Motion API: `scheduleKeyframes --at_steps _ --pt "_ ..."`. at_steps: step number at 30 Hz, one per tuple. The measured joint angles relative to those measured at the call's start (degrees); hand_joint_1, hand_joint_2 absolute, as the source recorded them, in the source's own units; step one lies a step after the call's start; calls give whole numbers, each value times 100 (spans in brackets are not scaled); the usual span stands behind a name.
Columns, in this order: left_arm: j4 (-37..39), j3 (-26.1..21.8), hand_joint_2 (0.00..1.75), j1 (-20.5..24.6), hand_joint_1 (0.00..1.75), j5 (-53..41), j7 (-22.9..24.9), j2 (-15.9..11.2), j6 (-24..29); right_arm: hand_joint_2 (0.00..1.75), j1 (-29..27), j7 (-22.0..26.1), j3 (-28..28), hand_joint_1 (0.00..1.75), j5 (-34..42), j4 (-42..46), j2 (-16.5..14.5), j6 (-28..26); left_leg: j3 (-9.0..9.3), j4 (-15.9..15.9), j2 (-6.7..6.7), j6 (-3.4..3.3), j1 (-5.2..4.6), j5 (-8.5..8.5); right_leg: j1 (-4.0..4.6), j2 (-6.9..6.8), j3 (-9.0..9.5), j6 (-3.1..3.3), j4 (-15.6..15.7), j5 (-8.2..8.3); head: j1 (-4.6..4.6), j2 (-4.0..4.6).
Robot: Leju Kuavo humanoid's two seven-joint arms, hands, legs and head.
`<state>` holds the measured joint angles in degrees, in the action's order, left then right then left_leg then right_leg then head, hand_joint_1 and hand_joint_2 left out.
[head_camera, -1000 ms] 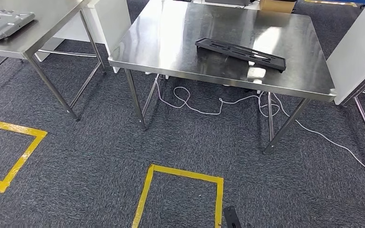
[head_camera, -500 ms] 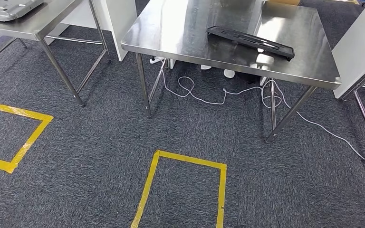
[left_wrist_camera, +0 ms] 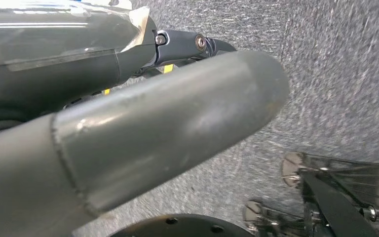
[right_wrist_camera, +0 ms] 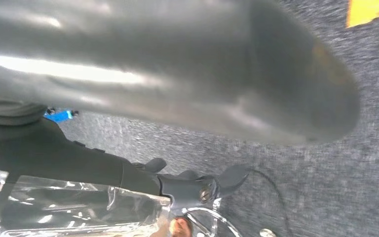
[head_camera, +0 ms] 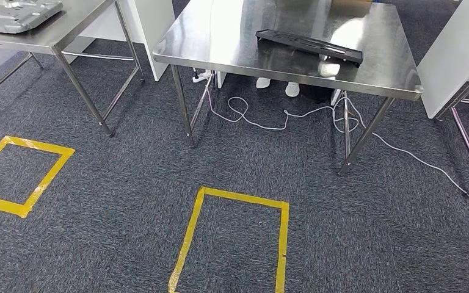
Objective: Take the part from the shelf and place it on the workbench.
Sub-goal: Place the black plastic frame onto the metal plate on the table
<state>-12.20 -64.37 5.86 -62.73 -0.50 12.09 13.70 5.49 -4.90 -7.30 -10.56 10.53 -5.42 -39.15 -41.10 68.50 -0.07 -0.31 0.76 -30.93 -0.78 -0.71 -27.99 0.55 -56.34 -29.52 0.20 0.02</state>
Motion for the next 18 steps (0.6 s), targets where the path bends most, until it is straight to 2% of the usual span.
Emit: scheduleKeyframes --at_steps 2,4,6,8,10,11,13,15,16,17,18 --pt "0 5 0 0 0 -4 1 -1 0 0 -1 -1 -2 0 2 0 -1 0 -7 40 0 2 0 -23 2 -2 -7 1 -1 4 1 0" --pt "0 45 0 0 0 -48 15 -12 -14 0 -13 -10 -46 0 28 0 -9 -1 14 358 -1 10 2 -76 18 -11 -116 -3 -29 85 3 0" --pt "0 186 0 10 0 -203 53 -38 -40 0 -34 -52 -169 0 86 0 -21 -11 624 -118 21 11 -3 -40 39 -16 -389 -79 -135 237 6 0" --pt "0 312 0 18 0 -337 80 -59 -52 0 -43 -98 -282 0 110 1 -25 -25 1192 -913 45 -17 -29 34 49 -16 -568 -191 -213 344 2 -1" --pt "0 358 0 17 0 -358 85 -63 -55 0 -50 -114 -343 0 98 2 -18 -32 1162 -988 29 -119 -47 93 60 -12 -609 -264 -235 381 0 0" --pt "-1 383 0 18 0 -363 88 -66 -56 0 -57 -118 -367 0 96 2 -14 -33 1136 -1006 16 -192 -48 138 61 -3 -665 -274 -318 325 -6 0" --pt "-1 416 0 20 0 -365 93 -71 -57 0 -71 -122 -405 0 92 2 -9 -35 1053 -1031 -11 -303 -40 232 51 20 -897 -242 -813 13 -29 0" --pt "-1 434 0 17 0 -376 98 -78 -58 0 -84 -127 -432 0 82 2 -9 -35 938 -1028 -24 -337 -51 314 38 32 -1173 -219 -1565 -358 -49 0" --pt "0 439 0 15 0 -382 101 -78 -60 0 -94 -130 -448 0 75 2 -8 -36 886 -1027 -29 -336 -57 354 31 33 -1222 -238 -1791 -453 -49 0" --pt "0 442 0 14 0 -389 102 -79 -62 0 -106 -133 -465 0 57 2 -7 -37 843 -1026 -32 -328 -60 390 28 33 -1153 -272 -1799 -462 -49 0" --pt "0 443 0 14 0 -396 103 -79 -71 0 -116 -137 -489 0 18 3 -5 -37 813 -1026 -32 -316 -61 420 26 33 -953 -312 -1557 -389 -49 0"
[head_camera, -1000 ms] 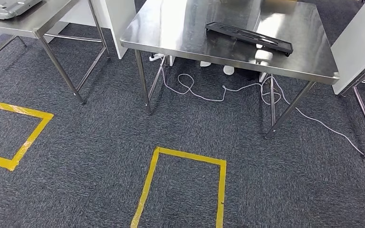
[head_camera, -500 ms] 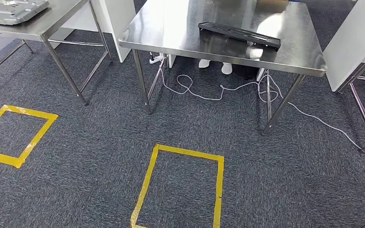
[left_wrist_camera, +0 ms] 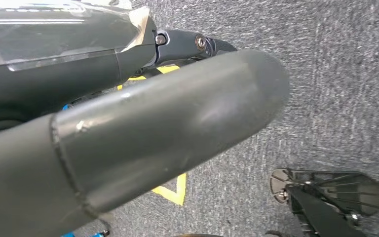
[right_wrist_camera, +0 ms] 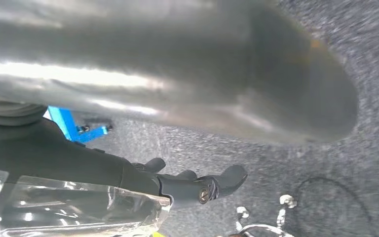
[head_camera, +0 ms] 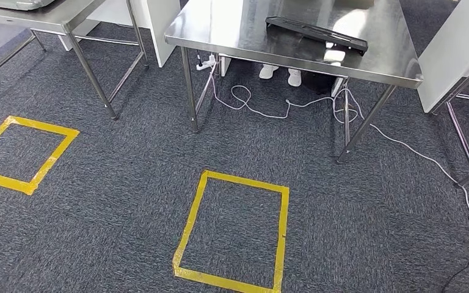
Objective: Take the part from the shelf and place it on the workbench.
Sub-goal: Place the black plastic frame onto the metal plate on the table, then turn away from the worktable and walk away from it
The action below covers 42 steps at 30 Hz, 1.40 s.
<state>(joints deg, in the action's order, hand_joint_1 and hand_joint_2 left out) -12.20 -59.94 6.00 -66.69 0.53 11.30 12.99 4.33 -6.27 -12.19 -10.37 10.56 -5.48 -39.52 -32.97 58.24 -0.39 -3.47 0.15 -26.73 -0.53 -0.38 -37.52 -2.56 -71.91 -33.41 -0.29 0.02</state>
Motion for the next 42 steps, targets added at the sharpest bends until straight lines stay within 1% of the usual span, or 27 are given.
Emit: scheduleKeyframes --at_steps 1,2,3,4,5,6,8,10,12,14,18,25,29,33,35,36,37,38,39,41,42 --pt "0 2 0 1 0 -12 1 0 -13 0 -5 -3 -32 0 -61 2 1 0 -20 0 0 17 0 27 -1 0 295 -30 430 119 -1 1" --pt "0 8 0 2 0 -31 2 0 -27 0 -6 -4 -78 0 -153 9 1 0 -32 4 -2 40 -5 49 3 0 578 -30 892 215 -1 0" --pt "0 21 0 5 0 -51 1 0 -44 0 -5 -5 -136 0 -258 19 0 -1 -38 6 -7 67 -12 68 20 2 789 -7 1260 298 2 0" --pt "0 41 0 9 0 -74 -1 0 -58 0 -5 -5 -201 0 -361 31 -5 -4 -46 14 -10 88 -24 72 28 5 903 28 1487 343 4 -1" --pt "0 64 0 12 0 -96 -3 -1 -70 0 -8 6 -283 0 -470 45 -12 -7 -52 21 -13 81 -30 64 34 7 924 63 1564 352 9 -2" --pt "0 86 0 15 0 -114 -4 -2 -82 0 -14 25 -381 0 -575 58 -21 -10 -56 23 -13 73 -28 63 41 8 921 81 1571 373 11 -1" --pt "0 113 0 16 0 -159 -5 -3 -93 0 -27 82 -629 0 -800 80 -42 -15 -60 15 -9 84 1 78 51 8 917 110 1573 389 13 0" --pt "0 136 0 15 0 -202 -5 -4 -97 0 -31 113 -901 0 -1005 98 -69 -24 -62 -6 -7 150 25 126 77 7 900 153 1571 414 12 0" --pt "0 160 0 15 0 -240 -7 -11 -106 0 -29 117 -1147 0 -1150 108 -104 -31 -64 -30 -7 180 34 162 88 6 883 183 1569 434 12 0" --pt "0 194 0 14 0 -273 -7 -27 -124 0 -35 116 -1349 0 -1250 110 -145 -34 -64 -49 -7 200 36 184 90 6 872 201 1568 447 13 1" --pt "0 247 0 14 0 -291 -7 -45 -157 0 -36 132 -1570 0 -1391 111 -204 -37 -63 -61 -7 216 42 202 96 6 865 209 1565 454 14 -1" --pt "0 247 0 14 0 -291 -18 -46 -160 0 -25 174 -1667 0 -1571 109 -223 -37 -63 -62 -7 219 44 202 107 6 862 210 1563 453 13 -1" --pt "0 247 0 11 0 -291 -42 -46 -155 0 -12 78 -1666 0 -1735 109 -216 -37 -65 -60 -8 218 41 201 104 6 862 209 1564 454 12 -1" --pt "0 247 0 11 0 -291 -51 -47 -155 0 -10 18 -1662 0 -1813 109 -216 -36 -89 -25 -5 184 20 190 54 5 864 182 1566 470 14 0" --pt "0 247 0 9 0 -291 -52 -51 -160 0 -7 3 -1659 0 -1830 109 -217 -35 -102 -28 5 158 7 195 46 -7 877 164 1576 481 13 0" --pt "1 247 0 9 0 -293 -51 -52 -164 0 -5 2 -1659 0 -1831 109 -217 -35 -94 -68 14 131 16 221 66 -19 877 149 1584 485 13 0" --pt "1 247 0 10 0 -296 -51 -50 -169 0 -2 1 -1659 0 -1833 109 -215 -35 -79 -128 24 110 27 260 68 -28 869 136 1559 464 14 0" --pt "2 247 0 12 0 -298 -51 -48 -173 0 -1 -1 -1659 0 -1835 109 -213 -35 -67 -194 32 82 48 310 73 -28 817 134 1455 386 9 0" --pt "2 247 0 13 0 -300 -51 -46 -176 0 -1 -2 -1659 0 -1837 109 -211 -36 -61 -255 41 58 71 358 70 -22 715 143 1240 249 0 0" --pt "4 246 0 11 0 -302 -50 -43 -179 0 -3 -11 -1659 0 -1839 109 -208 -37 -105 -287 66 47 87 414 17 3 395 159 529 -126 -15 -1" --pt "5 246 0 7 0 -302 -49 -41 -179 0 -5 -17 -1659 0 -1840 109 -207 -37 -136 -286 88 60 91 432 -13 8 249 139 194 -261 -17 -1"
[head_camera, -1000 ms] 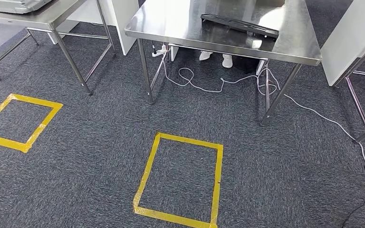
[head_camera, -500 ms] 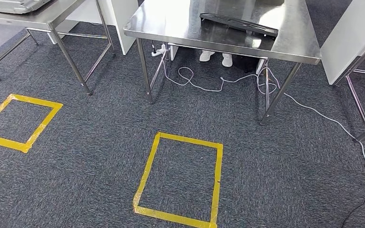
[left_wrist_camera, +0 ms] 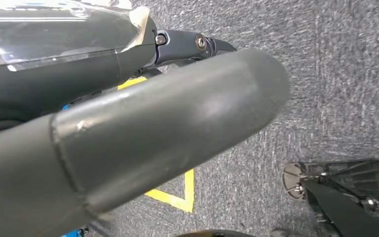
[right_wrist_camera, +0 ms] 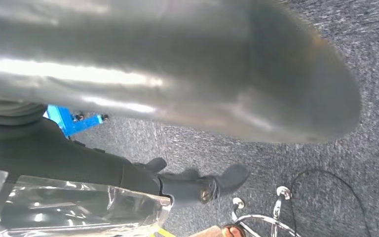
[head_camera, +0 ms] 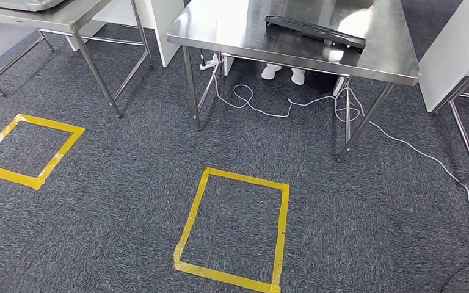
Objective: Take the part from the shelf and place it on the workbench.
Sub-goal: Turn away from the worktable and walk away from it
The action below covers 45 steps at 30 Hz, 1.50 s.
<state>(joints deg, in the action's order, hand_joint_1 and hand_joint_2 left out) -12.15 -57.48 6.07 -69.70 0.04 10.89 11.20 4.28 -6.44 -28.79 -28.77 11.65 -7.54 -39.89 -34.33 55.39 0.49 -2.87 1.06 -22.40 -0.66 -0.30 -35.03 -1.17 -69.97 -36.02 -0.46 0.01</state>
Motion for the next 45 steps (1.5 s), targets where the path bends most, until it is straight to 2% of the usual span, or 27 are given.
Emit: scheduleKeyframes --at_steps 1,2,4,5,6,7,9,11,12,14,16,17,18,21,23,26,28,30,32,33,34,36,37,39,41,43,45 --pt "1 0 0 -4 0 0 1 3 -2 0 -3 -7 0 0 -2 0 3 0 -30 2 27 26 9 21 -29 3 -64 -47 -178 -54 1 0" --pt "2 -1 0 -7 0 1 2 7 -6 0 -5 -15 0 0 -10 0 5 0 -61 8 62 58 24 45 -63 6 -16 -117 -129 -13 1 1" --pt "3 -1 0 -6 0 3 2 15 -15 0 -5 -27 0 0 -32 0 11 2 -130 48 144 135 67 90 -146 64 401 -280 598 252 -2 1" --pt "2 -1 0 -4 0 5 2 17 -17 0 1 -33 0 0 -44 -1 7 3 -164 83 185 182 71 104 -165 129 598 -326 979 379 -14 1" --pt "1 -2 0 -2 0 7 3 18 -18 0 4 -37 0 0 -51 -1 5 3 -190 116 221 231 69 110 -174 181 728 -312 1239 470 -19 1" --pt "-1 -2 0 -2 0 8 3 19 -18 0 7 -42 0 0 -55 -2 4 4 -207 134 250 279 62 117 -167 217 777 -262 1353 518 -16 1" --pt "-1 -3 0 -11 0 9 4 20 -19 0 9 -50 0 0 -58 -2 7 4 -214 111 299 367 79 156 -128 170 748 -100 1333 572 7 2" --pt "1 -3 0 -23 0 9 6 21 -18 0 16 -52 1 0 -60 -2 3 4 -267 211 232 403 120 70 -121 86 724 22 1335 633 30 1" --pt "1 -2 0 -25 0 9 7 21 -18 0 17 -54 2 0 -60 -2 1 4 -354 427 155 407 130 -101 -121 40 703 72 1340 664 46 1" --pt "2 -1 0 -22 0 9 9 21 -19 0 9 -54 2 0 -60 -2 -1 4 -650 1218 9 412 128 -627 -80 -66 642 141 1338 705 67 2" --pt "2 -1 0 -28 0 10 9 21 -19 0 -7 -55 2 0 -66 -2 0 4 -847 1887 -22 415 123 -959 -26 -186 587 172 1335 726 71 2" --pt "2 -2 0 -36 0 11 10 21 -21 0 -10 -57 2 0 -75 -2 0 4 -787 1922 -31 397 118 -971 -1 -240 570 180 1333 732 72 2" --pt "2 -2 0 -43 0 13 11 21 -23 0 -10 -60 3 0 -87 -2 -1 4 -594 1701 -53 361 105 -883 19 -290 564 185 1333 736 72 2" --pt "0 -3 0 -31 0 10 18 17 -26 0 1 -74 9 0 -116 -3 -13 5 191 525 -321 175 -2 -565 79 -418 612 178 1327 740 61 2" --pt "-1 -2 0 -19 0 3 20 16 -20 0 12 -102 13 0 -137 -4 -18 4 328 256 -419 109 -71 -530 97 -490 620 146 1319 745 54 2" --pt "-1 -1 0 -24 0 -27 20 20 -16 0 38 -180 17 0 -167 -4 -27 -6 307 208 -304 72 -80 -475 87 -546 609 82 1304 737 54 1" --pt "-1 1 0 -21 0 -73 20 24 -21 0 41 -256 17 0 -187 -4 -23 -9 306 136 -215 18 -45 -405 77 -350 490 46 1073 590 44 1" --pt "-1 3 0 -10 0 -126 20 27 -37 0 25 -334 17 0 -204 -4 -8 -9 272 106 -115 -24 -31 -357 46 -91 177 64 424 268 28 2" --pt "0 9 0 -11 0 -184 20 26 -59 0 1 -421 12 0 -210 -4 -1 -10 225 110 11 -28 -32 -327 12 -16 -137 44 -239 32 21 2" --pt "1 18 0 -18 0 -219 20 27 -72 0 -10 -472 6 0 -219 -4 1 -10 210 114 79 -19 -31 -314 -6 -7 -171 -1 -325 37 21 2" --pt "2 32 0 -25 0 -256 19 27 -85 0 -19 -527 -4 0 -239 -3 2 -10 202 118 147 -4 -28 -302 -28 1 -86 -66 -171 138 21 2" --pt "9 79 0 -30 0 -346 19 27 -111 0 -26 -634 -53 0 -311 2 2 -9 189 141 268 36 -22 -289 -91 119 313 -192 612 455 18 2" --pt "13 109 0 -26 0 -389 22 25 -126 0 -26 -668 -93 0 -356 6 -3 -9 171 171 323 69 -33 -293 -110 195 474 -210 965 577 16 2" --pt "16 165 0 -20 0 -476 39 18 -149 0 -26 -689 -192 0 -435 11 -24 -9 127 215 401 142 -46 -295 -107 280 585 -153 1260 658 25 2" --pt "19 205 0 -26 0 -534 66 14 -161 0 -20 -647 -284 0 -498 13 -50 -9 96 227 456 208 -22 -282 -92 200 586 -46 1270 683 39 1" --pt "23 240 0 -33 0 -548 96 11 -165 0 -8 -578 -353 0 -553 13 -77 -6 -4 409 332 252 4 -406 -107 109 611 44 1286 720 50 1" --pt "26 267 0 -28 0 -547 120 11 -161 0 -11 -523 -396 0 -618 13 -97 10 -302 1040 106 286 8 -775 -97 -1 612 101 1292 738 67 2"
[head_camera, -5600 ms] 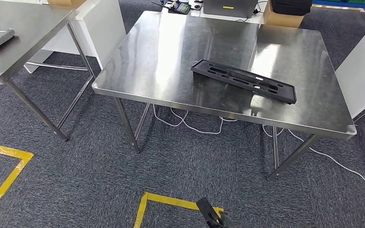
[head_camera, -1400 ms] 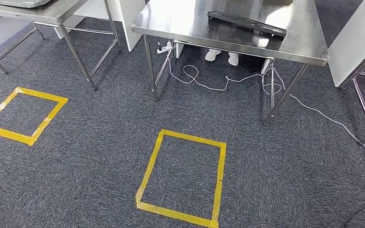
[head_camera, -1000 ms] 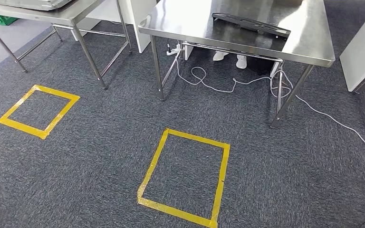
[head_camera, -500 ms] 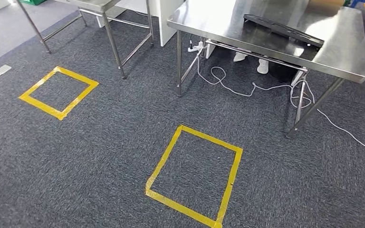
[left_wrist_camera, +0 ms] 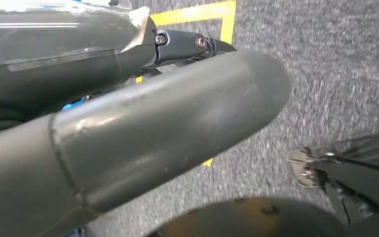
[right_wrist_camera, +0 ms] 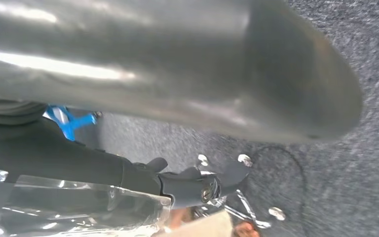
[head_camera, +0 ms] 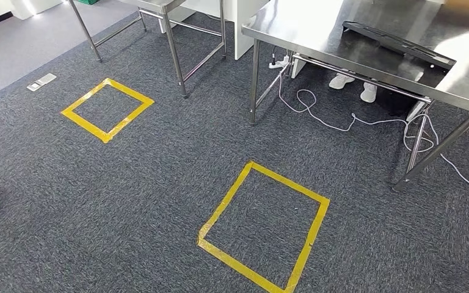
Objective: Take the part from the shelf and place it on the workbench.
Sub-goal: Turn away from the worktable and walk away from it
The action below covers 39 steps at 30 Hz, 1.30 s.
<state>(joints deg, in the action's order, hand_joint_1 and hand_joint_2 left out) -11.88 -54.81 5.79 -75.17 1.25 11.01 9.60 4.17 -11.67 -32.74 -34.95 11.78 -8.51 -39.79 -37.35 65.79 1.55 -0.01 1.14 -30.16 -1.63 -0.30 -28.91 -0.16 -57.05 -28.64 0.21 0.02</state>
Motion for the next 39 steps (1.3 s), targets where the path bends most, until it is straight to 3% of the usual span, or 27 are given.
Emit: scheduleKeyframes --at_steps 2,3,4,5,7,9,11,13,14,16,18,19,20,22,24,27,29,31,32,33,34,35,37,39 --pt "1 9 0 2 0 7 11 3 14 0 -11 33 -17 0 -57 -1 -4 33 -352 753 -100 28 8 -316 23 -124 -14 18 -2 -1 7 0" --pt "2 9 0 -3 0 14 14 5 26 0 -13 43 -21 0 -75 -1 -3 52 -420 902 -122 34 13 -328 29 -184 -18 20 -3 -3 7 0" --pt "2 9 0 -9 0 24 14 5 38 0 -12 48 -23 0 -86 0 -3 65 -373 826 -144 34 18 -237 30 -235 -17 20 -3 -6 8 0" --pt "2 9 0 -12 0 33 14 5 49 0 -6 50 -24 0 -91 1 -5 73 -205 516 -185 27 22 -65 28 -280 -10 20 -3 -10 8 0" --pt "2 9 0 -2 0 43 15 4 61 0 9 51 -24 0 -96 1 -11 79 235 -290 -389 1 14 249 55 -357 1 -5 -7 -32 14 0" --pt "2 10 0 16 0 44 15 6 66 0 16 53 -24 0 -101 1 -9 80 440 -694 -498 -44 -20 336 100 -426 2 -64 -5 -61 -3 0" --pt "2 10 0 19 0 45 15 8 68 0 24 55 -24 0 -102 1 -6 80 430 -732 -394 -120 -61 340 120 -498 36 -140 10 -72 -21 -1" --pt "2 10 0 16 0 49 16 11 69 0 33 55 -24 0 -103 1 -6 80 436 -782 -301 -224 -69 394 107 -381 7 -186 -110 -161 -23 -1" --pt "2 10 0 19 0 51 18 13 70 0 31 55 -25 0 -104 0 -8 80 436 -807 -253 -271 -61 426 103 -258 -98 -175 -333 -290 -31 -1" --pt "2 10 0 26 0 55 20 15 74 0 18 55 -26 0 -104 -1 -10 80 406 -818 -142 -322 -65 456 91 -50 -491 -108 -1115 -653 -42 -1" --pt "2 10 0 21 0 55 20 15 74 0 1 55 -27 0 -103 -3 -9 80 386 -815 -5 -332 -79 463 101 -1 -813 -112 -1721 -828 -48 0" --pt "3 10 0 14 0 56 20 16 74 0 -5 55 -27 0 -102 -3 -5 80 387 -814 63 -332 -88 465 106 12 -821 -144 -1705 -769 -50 -1" --pt "3 9 0 8 0 57 20 17 75 0 -8 56 -28 0 -103 -3 -1 80 392 -812 133 -330 -95 468 109 35 -709 -181 -1446 -621 -50 -1" --pt "5 8 0 7 0 64 20 26 84 0 -4 62 -28 0 -114 -3 9 82 397 -800 257 -313 -116 472 116 198 -335 -214 -595 -258 -53 -1" --pt "8 7 0 15 0 73 19 40 103 0 2 79 -28 0 -138 -4 9 86 387 -783 360 -274 -137 472 120 340 -125 -171 -66 -49 -45 -1" --pt "8 7 0 0 0 90 18 49 120 0 21 111 -28 0 -173 -2 2 89 354 -760 446 -189 -117 465 108 255 -62 -73 25 17 -33 -1" --pt "8 5 0 -11 0 113 18 50 125 0 31 126 -28 0 -192 -2 -3 92 217 -483 240 -127 -103 272 69 145 -12 8 68 55 -19 0" --pt "8 5 0 -3 0 131 18 51 127 0 19 135 -28 0 -205 -3 -7 97 -113 205 -20 -62 -81 -121 66 24 -8 55 81 58 -3 0" --pt "8 5 0 0 0 138 18 51 126 0 12 136 -28 0 -208 -4 -7 103 -302 587 -74 -27 -57 -284 70 -42 -9 64 80 53 2 0" --pt "8 4 0 -2 0 150 21 51 126 0 7 136 -28 0 -215 -4 -5 114 -433 844 -102 4 -29 -355 71 -106 -10 66 79 47 0 0" --pt "8 1 0 -6 0 165 28 51 125 0 7 136 -28 0 -226 -4 -4 132 -466 903 -128 35 5 -317 68 -166 -8 62 77 38 2 0" --pt "8 -3 0 -10 0 178 36 51 125 0 9 136 -28 0 -242 -4 -4 151 -371 720 -166 63 40 -175 60 -219 1 51 76 28 2 0" --pt "9 -15 0 -5 0 195 49 56 126 0 14 136 -28 0 -278 -3 -6 178 52 -55 -347 110 89 184 54 -310 30 -2 66 -13 7 0" --pt "10 -27 0 13 0 203 53 68 127 0 15 135 -28 0 -304 -3 -2 182 350 -600 -472 84 78 343 89 -393 35 -86 51 -68 -1 -1"
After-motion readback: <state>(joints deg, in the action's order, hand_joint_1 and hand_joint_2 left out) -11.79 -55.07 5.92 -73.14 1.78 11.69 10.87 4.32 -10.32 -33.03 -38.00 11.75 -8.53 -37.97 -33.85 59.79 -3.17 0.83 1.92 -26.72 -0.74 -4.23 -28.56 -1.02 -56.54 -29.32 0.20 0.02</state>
